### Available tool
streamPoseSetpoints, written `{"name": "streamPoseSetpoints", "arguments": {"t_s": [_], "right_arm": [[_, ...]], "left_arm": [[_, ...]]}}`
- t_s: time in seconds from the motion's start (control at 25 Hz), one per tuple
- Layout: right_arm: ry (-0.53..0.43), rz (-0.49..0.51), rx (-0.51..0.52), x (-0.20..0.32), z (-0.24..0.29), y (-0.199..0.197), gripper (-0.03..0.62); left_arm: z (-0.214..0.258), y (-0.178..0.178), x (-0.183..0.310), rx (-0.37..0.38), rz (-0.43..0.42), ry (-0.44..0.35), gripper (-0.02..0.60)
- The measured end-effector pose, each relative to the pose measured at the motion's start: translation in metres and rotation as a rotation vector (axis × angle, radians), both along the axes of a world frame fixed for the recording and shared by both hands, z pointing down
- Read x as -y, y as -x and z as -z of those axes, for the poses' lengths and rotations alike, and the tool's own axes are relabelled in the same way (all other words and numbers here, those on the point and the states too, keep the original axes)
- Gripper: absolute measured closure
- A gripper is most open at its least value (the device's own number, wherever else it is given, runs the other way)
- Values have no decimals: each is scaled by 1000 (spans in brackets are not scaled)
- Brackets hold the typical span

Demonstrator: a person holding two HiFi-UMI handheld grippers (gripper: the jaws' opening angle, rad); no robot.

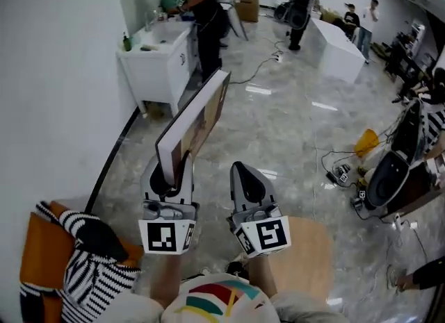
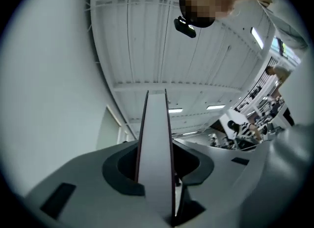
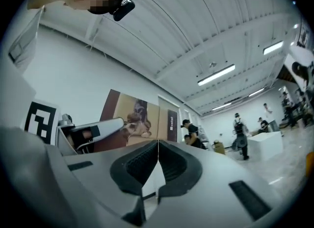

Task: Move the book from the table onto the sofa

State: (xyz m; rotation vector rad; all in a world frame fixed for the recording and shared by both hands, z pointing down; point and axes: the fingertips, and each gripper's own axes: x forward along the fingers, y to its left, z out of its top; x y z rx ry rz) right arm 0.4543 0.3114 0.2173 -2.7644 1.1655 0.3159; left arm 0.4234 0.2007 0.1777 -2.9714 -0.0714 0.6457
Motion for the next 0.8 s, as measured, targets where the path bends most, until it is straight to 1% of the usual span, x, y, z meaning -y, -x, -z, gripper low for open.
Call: {"name": "streamPoseSetpoints", "arguments": {"t_s": [0.08, 0.12, 0.24, 0.28, 0.4, 0.48, 0.56, 0.68, 0.8], "right_arm": [[-31, 110, 0, 43, 15, 15, 580], [-41, 158, 2, 64, 20, 25, 580], [-51, 299, 22, 149, 18, 74, 580], [-46, 354, 31, 178, 14, 92, 580], [-29, 526, 54, 251, 9, 144, 580], [-32, 620, 67, 286, 10, 175, 580], [-35, 692, 73, 306, 12, 191, 580], [-37, 776, 69, 325, 9, 190, 580], [-50, 848, 83, 368, 6, 192, 580]], "left_arm": [[10, 30, 40, -2, 113, -4, 426], [12, 48, 60, -1, 155, 6, 427], [2, 117, 134, -8, 261, 81, 426], [-2, 140, 157, -9, 310, 94, 426], [-10, 204, 210, 15, 485, 82, 426], [-11, 244, 239, 26, 587, 89, 427], [-8, 267, 257, 29, 670, 95, 427], [-7, 275, 272, 28, 777, 83, 426], [-9, 286, 311, 36, 859, 81, 426]]}}
